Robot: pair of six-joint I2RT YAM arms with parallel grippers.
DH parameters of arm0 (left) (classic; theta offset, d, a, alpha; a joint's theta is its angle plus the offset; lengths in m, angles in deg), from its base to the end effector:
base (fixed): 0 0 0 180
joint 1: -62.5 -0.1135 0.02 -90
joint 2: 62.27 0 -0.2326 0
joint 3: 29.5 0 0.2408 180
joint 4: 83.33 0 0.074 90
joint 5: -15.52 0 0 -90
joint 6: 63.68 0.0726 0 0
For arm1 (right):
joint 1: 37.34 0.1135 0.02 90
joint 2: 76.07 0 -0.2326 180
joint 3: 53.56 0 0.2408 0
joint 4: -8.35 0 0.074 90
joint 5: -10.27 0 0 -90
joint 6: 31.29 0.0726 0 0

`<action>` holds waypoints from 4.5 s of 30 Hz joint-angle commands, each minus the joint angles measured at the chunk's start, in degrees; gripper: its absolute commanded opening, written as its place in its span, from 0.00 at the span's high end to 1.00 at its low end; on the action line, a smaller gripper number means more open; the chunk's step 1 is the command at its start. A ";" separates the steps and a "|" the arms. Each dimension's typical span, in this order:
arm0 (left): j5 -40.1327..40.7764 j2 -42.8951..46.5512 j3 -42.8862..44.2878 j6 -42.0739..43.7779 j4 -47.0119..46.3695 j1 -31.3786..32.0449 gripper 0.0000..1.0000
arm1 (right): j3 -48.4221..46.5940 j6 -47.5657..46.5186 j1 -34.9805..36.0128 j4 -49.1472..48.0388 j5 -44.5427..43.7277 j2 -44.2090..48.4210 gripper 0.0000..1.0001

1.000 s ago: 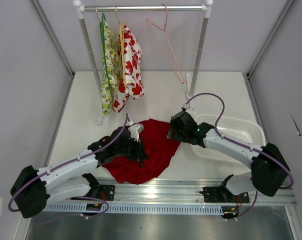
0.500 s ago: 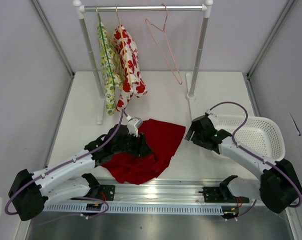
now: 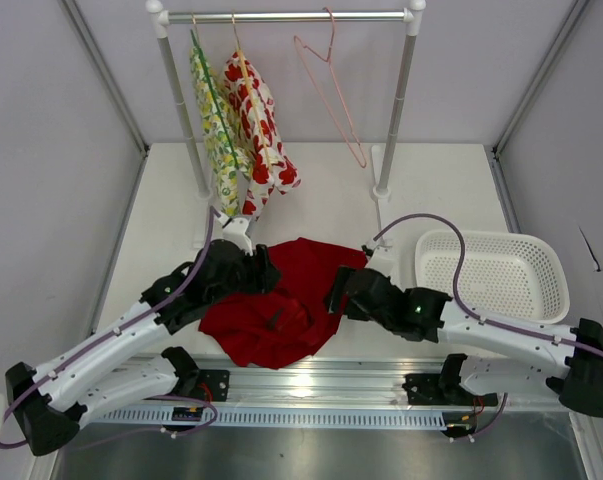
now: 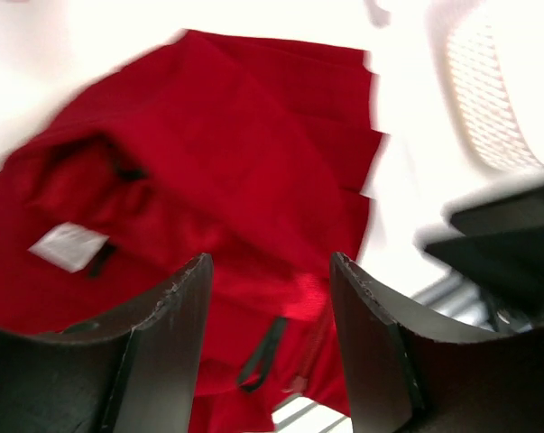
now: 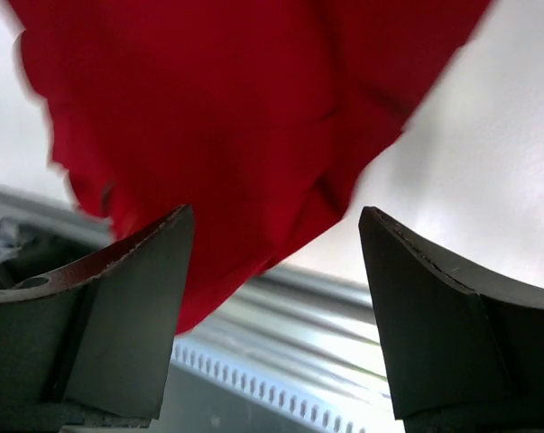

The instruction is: Place the skirt on the hanger

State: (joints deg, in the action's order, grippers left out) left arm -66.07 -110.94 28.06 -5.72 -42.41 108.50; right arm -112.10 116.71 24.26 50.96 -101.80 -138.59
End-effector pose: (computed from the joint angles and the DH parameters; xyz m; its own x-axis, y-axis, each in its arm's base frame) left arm 0.1660 -0.1566 0.2480 -0.6441 -0.0885 -0.7598 0.3347 0.8605 -0.3840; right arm 0.1429 0.2069 0.2005 -0.7703 0.2278 -0.5956 -0.0739 0.8959 0.4381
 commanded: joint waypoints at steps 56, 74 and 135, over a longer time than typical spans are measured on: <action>7.17 -26.87 12.25 8.05 4.70 -11.11 1.00 | -10.08 -7.49 -12.06 10.22 -9.32 -0.68 1.00; 2.93 1.46 0.64 -6.98 9.00 -1.90 1.00 | -25.43 -29.44 -24.61 9.35 9.67 -11.13 0.99; -1.55 -25.01 11.18 8.56 -3.04 -8.47 0.36 | -3.51 -17.13 -21.26 -6.04 5.98 -5.69 0.12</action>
State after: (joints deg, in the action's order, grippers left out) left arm -66.18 -142.28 36.06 1.41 -46.91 99.71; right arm -112.74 100.43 3.04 42.96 -95.26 -147.01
